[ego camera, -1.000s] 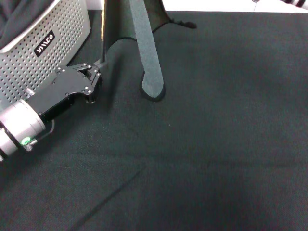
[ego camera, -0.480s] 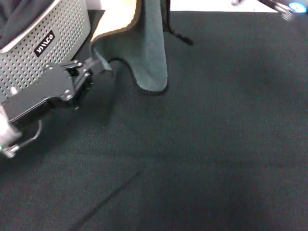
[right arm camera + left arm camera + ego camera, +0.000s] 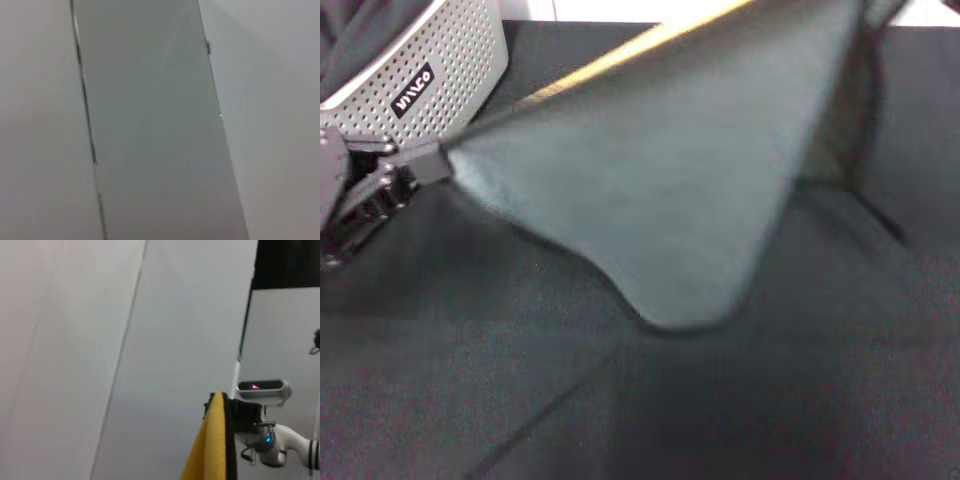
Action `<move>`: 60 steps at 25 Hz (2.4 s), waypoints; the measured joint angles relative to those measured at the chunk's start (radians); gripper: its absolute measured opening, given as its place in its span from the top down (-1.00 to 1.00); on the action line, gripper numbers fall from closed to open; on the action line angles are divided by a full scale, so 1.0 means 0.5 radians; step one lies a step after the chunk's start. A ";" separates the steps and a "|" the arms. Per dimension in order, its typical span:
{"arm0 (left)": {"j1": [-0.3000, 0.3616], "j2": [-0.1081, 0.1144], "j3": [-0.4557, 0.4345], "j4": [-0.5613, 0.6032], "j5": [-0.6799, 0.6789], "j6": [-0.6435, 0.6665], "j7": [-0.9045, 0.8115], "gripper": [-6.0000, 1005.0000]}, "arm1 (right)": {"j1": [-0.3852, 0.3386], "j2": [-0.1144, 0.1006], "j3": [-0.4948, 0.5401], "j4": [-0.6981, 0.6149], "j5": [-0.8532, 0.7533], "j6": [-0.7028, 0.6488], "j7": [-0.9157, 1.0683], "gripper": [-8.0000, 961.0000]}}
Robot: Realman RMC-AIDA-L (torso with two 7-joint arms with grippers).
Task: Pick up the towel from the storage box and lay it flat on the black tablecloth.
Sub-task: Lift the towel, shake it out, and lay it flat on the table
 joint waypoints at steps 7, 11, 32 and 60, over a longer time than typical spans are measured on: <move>0.035 0.200 0.375 0.250 -0.373 0.010 -0.310 0.99 | -0.172 0.022 0.251 0.046 -0.047 -0.479 0.264 0.95; 0.018 0.258 0.442 0.254 -0.476 0.010 -0.377 0.99 | -0.246 0.080 0.274 0.087 -0.105 -0.573 0.251 0.95; -0.052 -0.230 -0.104 -0.169 0.144 -0.611 0.426 0.89 | 0.630 0.130 0.266 0.250 -0.157 0.232 -0.131 0.95; -0.265 -0.339 -0.195 -0.982 -0.326 -0.889 1.820 -0.03 | 1.463 0.147 -0.144 1.184 0.144 0.807 -0.879 0.95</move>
